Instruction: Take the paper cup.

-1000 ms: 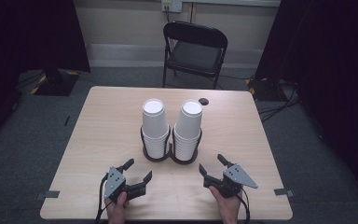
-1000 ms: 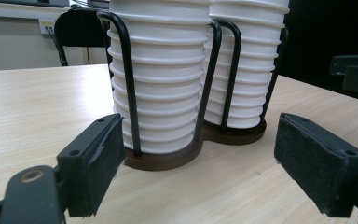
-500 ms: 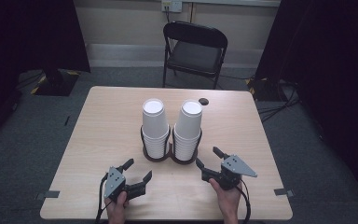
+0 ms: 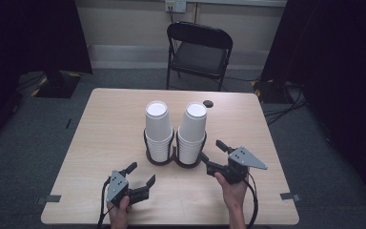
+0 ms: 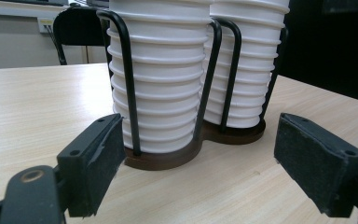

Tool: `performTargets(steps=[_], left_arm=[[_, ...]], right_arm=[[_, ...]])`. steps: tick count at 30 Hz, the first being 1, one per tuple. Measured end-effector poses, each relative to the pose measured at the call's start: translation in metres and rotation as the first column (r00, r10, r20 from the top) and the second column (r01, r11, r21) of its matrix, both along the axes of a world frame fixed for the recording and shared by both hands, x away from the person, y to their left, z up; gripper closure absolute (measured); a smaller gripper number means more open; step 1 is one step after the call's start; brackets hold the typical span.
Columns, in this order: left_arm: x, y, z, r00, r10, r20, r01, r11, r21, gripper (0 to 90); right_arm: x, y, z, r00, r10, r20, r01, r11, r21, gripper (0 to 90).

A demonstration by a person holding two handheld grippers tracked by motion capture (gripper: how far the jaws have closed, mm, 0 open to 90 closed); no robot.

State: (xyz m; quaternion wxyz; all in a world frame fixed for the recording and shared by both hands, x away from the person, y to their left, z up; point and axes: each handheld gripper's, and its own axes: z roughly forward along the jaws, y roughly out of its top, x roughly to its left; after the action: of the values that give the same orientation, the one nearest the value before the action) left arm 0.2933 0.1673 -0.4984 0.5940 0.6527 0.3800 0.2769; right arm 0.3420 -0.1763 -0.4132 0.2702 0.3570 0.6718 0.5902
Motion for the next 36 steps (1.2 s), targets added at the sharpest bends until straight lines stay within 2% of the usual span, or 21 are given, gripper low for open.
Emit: performTargets(steps=[3, 4, 7, 15, 18, 28, 30, 36], left_arm=[[0.000, 0.000, 0.000, 1.0000, 0.002, -0.001, -0.002, 1.0000, 0.001, 15.8], [0.000, 0.000, 0.000, 1.0000, 0.002, -0.002, -0.002, 1.0000, 0.002, 15.8], [0.000, 0.000, 0.000, 1.0000, 0.004, -0.005, -0.004, 1.0000, 0.001, 15.8], [0.001, 0.000, 0.000, 0.9999, 0.005, -0.010, -0.005, 1.0000, 0.000, 15.8], [0.001, 0.000, 0.000, 0.9999, 0.002, -0.012, -0.002, 1.0000, -0.002, 15.9], [0.001, 0.001, 0.000, 1.0000, -0.001, -0.007, 0.001, 1.0000, -0.009, 15.8], [0.001, 0.001, 0.000, 1.0000, 0.000, -0.004, 0.000, 0.9999, -0.012, 15.8], [0.001, 0.001, 0.000, 1.0000, 0.000, -0.005, 0.000, 0.9999, -0.012, 15.8]], right_arm=[[0.006, 0.000, 0.013, 0.9999, -0.009, 0.012, 0.009, 1.000, 0.007, 13.5], [0.010, 0.002, 0.021, 0.9997, -0.003, 0.025, 0.003, 1.000, 0.009, 13.6], [0.018, 0.005, 0.032, 0.9994, 0.013, 0.033, -0.013, 1.000, 0.009, 13.6], [0.035, 0.018, 0.056, 0.9958, 0.055, 0.073, -0.055, 0.998, -0.004, 13.5], [0.042, 0.023, 0.062, 0.9946, 0.071, 0.075, -0.071, 0.997, -0.009, 13.5], [0.067, 0.037, 0.069, 0.9949, 0.078, 0.064, -0.078, 0.997, -0.002, 13.4], [0.075, 0.041, 0.068, 0.9958, 0.082, 0.040, -0.082, 0.997, 0.005, 13.4], [0.081, 0.047, 0.063, 0.9956, 0.091, 0.022, -0.091, 0.996, -0.008, 13.5]])
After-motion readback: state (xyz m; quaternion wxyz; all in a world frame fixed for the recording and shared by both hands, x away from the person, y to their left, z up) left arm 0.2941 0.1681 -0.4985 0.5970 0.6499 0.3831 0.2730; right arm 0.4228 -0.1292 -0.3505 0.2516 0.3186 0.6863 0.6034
